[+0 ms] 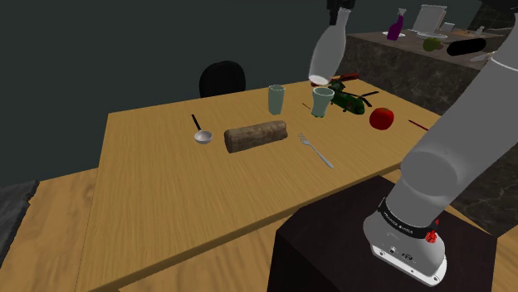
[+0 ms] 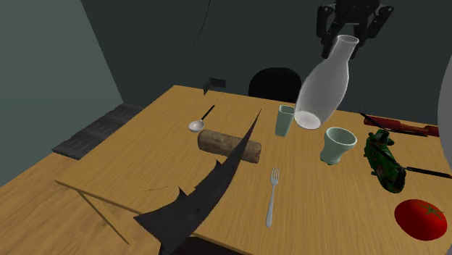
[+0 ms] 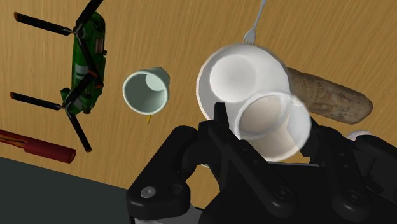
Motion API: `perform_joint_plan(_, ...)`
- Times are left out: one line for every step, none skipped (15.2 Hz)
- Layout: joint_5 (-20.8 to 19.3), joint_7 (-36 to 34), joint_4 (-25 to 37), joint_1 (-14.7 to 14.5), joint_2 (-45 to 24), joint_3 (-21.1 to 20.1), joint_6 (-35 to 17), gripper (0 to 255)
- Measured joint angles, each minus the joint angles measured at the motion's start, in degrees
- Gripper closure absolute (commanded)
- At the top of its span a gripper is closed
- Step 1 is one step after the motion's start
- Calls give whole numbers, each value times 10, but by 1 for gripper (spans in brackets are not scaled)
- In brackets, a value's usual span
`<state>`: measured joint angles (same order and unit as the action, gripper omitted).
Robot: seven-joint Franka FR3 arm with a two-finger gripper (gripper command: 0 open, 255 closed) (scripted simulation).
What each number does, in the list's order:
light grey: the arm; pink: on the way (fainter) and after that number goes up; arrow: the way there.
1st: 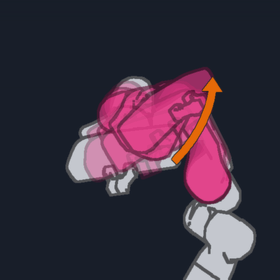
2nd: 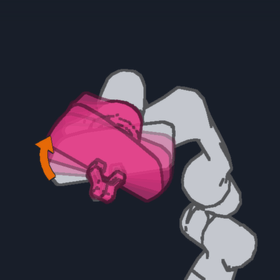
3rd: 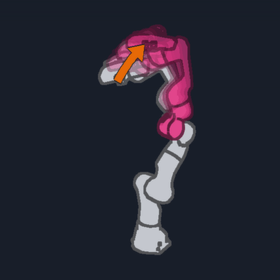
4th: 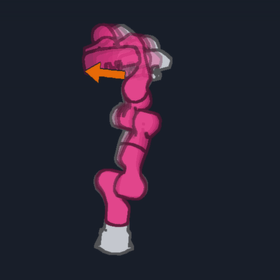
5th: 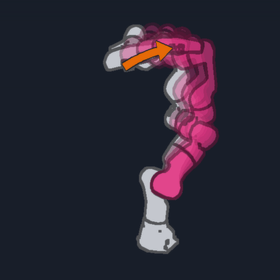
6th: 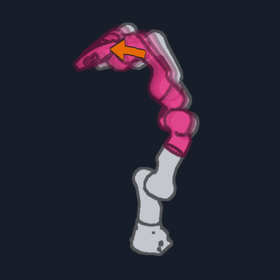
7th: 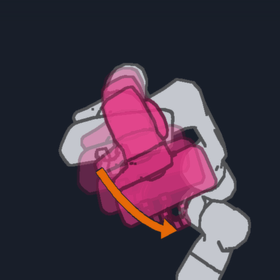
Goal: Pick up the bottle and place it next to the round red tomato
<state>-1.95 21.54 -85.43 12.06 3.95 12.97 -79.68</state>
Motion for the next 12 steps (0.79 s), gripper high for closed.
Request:
perform_joint_plan(-3,11,-7,5,8,6,1,255)
perform_joint_plan(-6,25,-9,11,16,13,6,255)
perform_joint_plan(-8,36,-13,16,23,19,8,255)
perform_joint_plan(-11,49,-16,22,29,25,11,255)
perform_joint_plan(-13,61,-14,27,31,32,15,255)
perform_joint_plan(-15,74,-11,32,36,39,20,255)
perform_joint_plan(-16,88,2,38,32,47,30,255)
perform_joint_plan(-18,103,8,44,33,55,36,255)
perform_joint_plan(-20,117,9,50,37,63,40,255)
perform_joint_plan(-23,129,9,55,43,69,45,255)
perform_joint_plan(-25,144,15,61,41,78,49,255)
perform_joint_plan(-25,156,23,65,39,85,54,255)
